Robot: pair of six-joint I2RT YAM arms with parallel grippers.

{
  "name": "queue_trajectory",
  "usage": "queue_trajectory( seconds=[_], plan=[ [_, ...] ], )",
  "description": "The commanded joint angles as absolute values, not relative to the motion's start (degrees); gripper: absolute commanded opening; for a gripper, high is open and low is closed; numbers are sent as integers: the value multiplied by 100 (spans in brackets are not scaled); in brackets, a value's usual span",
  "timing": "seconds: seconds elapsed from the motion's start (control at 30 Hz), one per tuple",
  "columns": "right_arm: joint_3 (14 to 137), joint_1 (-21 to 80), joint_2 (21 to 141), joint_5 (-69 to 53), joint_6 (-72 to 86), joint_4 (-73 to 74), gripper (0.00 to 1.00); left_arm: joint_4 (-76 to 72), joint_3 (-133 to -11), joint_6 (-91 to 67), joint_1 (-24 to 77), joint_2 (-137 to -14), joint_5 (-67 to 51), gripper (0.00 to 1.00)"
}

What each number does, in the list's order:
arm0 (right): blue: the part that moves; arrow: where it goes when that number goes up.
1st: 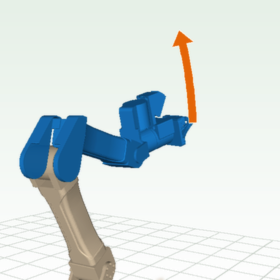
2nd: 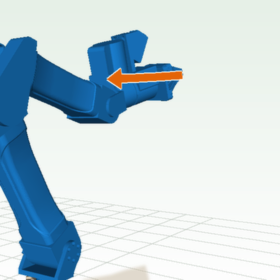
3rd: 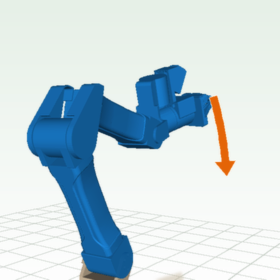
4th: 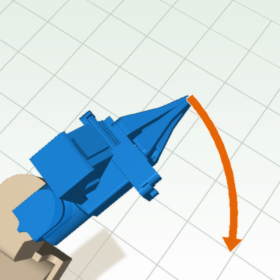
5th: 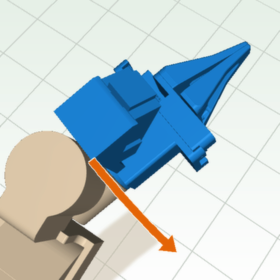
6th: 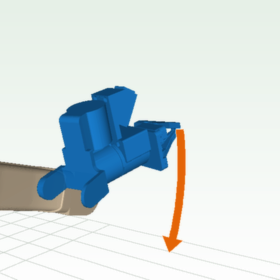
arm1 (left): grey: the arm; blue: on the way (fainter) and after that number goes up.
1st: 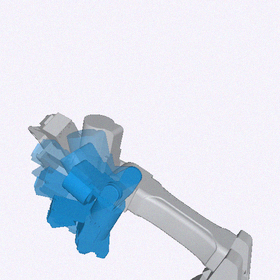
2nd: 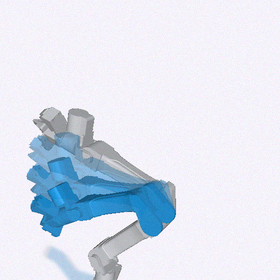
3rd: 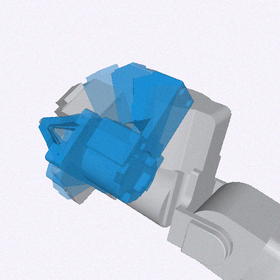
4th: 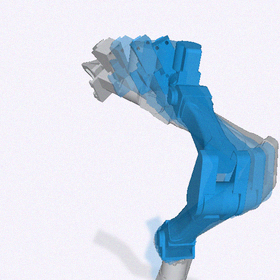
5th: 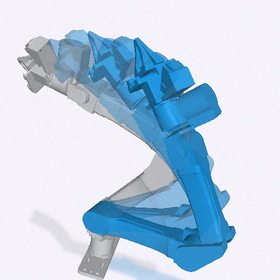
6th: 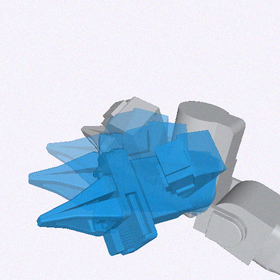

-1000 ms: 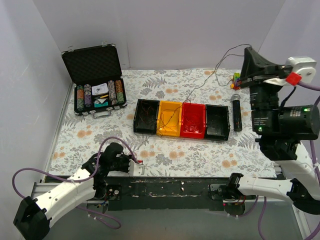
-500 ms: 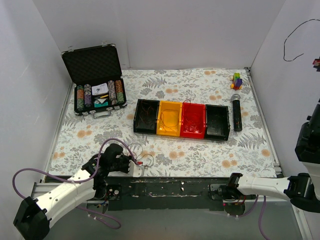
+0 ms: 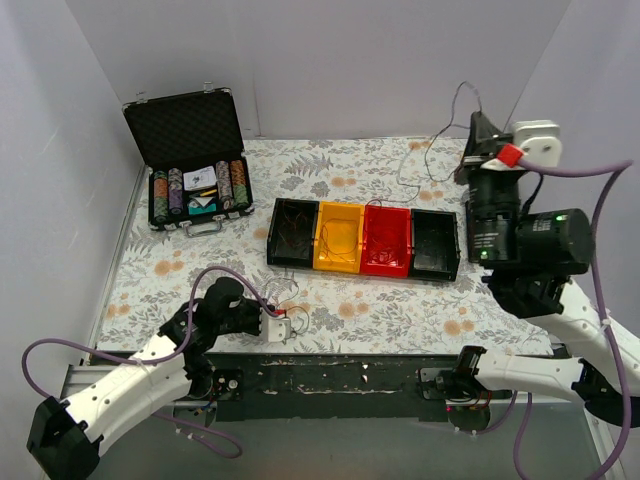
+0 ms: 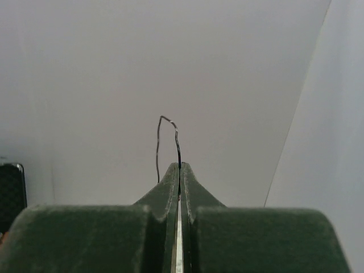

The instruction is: Untangle the cables

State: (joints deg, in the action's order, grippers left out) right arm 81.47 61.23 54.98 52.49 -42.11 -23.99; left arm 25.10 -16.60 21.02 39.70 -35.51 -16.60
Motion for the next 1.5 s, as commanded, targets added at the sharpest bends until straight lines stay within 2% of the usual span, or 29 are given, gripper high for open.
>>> queue_trajectory(
  seconds=[0.0,0.27,0.47,0.6,1.47],
  plan=[
    [7604,6108,5238,5660,-3543,-2426,1,2566,-1925,1934,3946,-3481,-1881,0],
    [7058,5740,5308,5406,-2919,-2066,1,2689,-1978,1854,3946,-3358,-1951,0],
    [6751,4265,5405,4379,-1382,-880,1,2689,-2013,1846,3946,-3322,-1995,0],
    [6390,3859,5432,4114,-1134,-844,1,2698,-2013,1828,3946,-3270,-1978,0],
    [5309,2628,5484,3358,-440,-686,1,2742,-1907,1907,3946,-3138,-1819,0]
  ],
)
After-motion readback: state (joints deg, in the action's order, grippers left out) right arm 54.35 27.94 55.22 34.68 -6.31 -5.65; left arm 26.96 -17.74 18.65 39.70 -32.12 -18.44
